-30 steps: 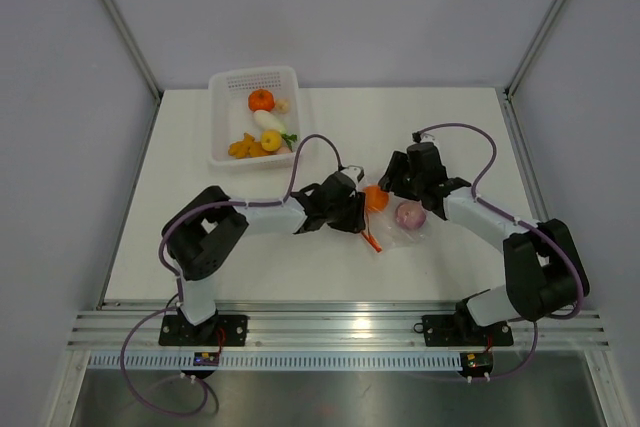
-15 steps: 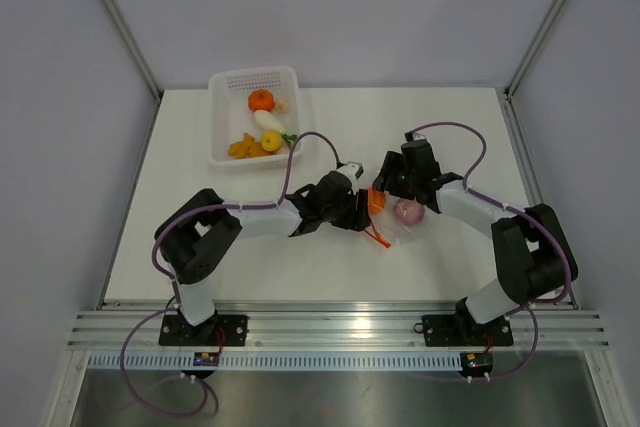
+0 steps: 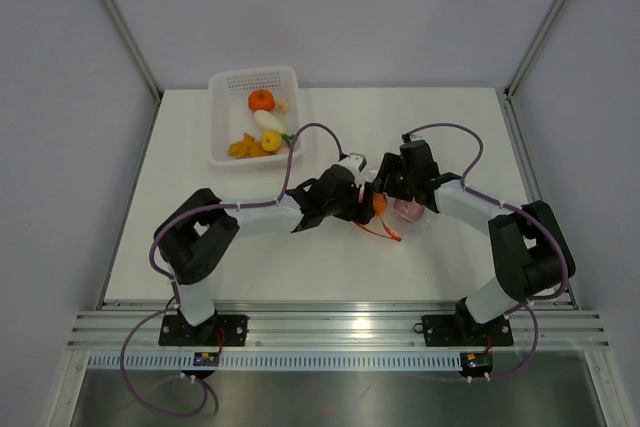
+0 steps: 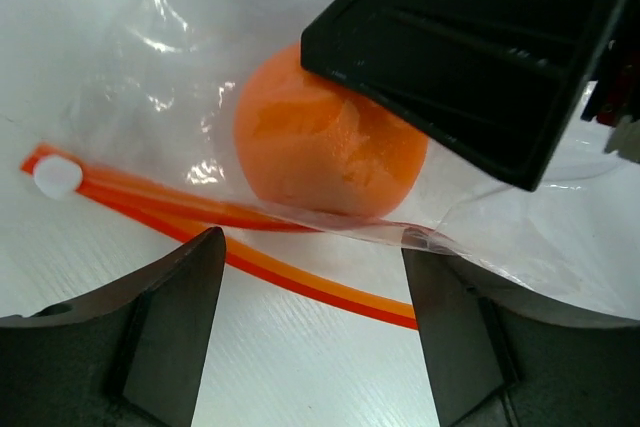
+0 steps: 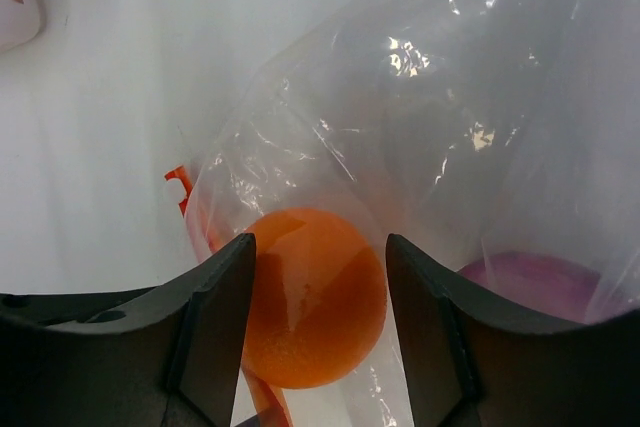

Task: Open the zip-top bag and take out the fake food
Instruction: Pick up the fake fruit from the zipper food storage bag.

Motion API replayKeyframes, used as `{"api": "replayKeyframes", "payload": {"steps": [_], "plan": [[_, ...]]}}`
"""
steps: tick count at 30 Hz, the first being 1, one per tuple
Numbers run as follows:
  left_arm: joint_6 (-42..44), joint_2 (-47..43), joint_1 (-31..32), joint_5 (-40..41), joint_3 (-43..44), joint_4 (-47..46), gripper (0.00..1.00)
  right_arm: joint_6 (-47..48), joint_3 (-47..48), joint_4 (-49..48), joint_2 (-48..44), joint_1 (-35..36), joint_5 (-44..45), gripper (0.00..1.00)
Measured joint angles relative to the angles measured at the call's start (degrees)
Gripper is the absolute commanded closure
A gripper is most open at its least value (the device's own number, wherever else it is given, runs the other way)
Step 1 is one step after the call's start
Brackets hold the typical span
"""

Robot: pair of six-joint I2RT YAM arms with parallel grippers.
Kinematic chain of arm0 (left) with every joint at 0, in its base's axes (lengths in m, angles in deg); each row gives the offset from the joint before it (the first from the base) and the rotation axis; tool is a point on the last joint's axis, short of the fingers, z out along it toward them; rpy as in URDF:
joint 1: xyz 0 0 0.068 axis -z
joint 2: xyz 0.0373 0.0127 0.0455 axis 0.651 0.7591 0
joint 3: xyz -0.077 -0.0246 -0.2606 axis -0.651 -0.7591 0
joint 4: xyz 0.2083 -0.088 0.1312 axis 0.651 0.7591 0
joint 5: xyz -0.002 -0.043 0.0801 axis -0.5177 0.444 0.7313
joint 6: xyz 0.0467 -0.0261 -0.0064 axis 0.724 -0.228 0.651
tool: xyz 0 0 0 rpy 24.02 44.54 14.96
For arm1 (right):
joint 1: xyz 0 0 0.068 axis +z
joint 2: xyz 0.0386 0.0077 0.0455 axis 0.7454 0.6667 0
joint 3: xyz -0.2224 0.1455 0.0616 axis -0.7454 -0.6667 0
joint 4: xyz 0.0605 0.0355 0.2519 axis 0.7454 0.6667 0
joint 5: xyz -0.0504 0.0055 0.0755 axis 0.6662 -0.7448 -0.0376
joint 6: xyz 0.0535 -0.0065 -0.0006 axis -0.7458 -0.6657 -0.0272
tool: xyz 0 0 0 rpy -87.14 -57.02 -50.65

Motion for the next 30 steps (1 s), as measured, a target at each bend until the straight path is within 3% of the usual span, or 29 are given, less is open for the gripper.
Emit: {"api": "replayKeyframes", "payload": {"steps": [20, 25, 27, 30], "plan": [[4.8, 2.5, 3.7, 7.5, 3.2, 2.8, 0.17, -0.9, 0.9, -0.6, 3.5, 0.0, -5.0, 0.39], [5.6, 0.9, 4.1, 9.3, 2.5, 2.6, 0.15, -0.9, 0.9, -0.5, 3.5, 0.0, -5.6, 0.49], [5.7, 0.2, 4.1, 9.6, 2.4, 2.5, 0.15, -0.9, 0.9, -0.4, 3.5, 0.0, -5.8, 0.57], [5.7, 0.0, 4.3, 9.7, 2.4, 1.5, 0.14, -1.1, 0.9, -0.3, 3.5, 0.0, -6.4, 0.58]]}}
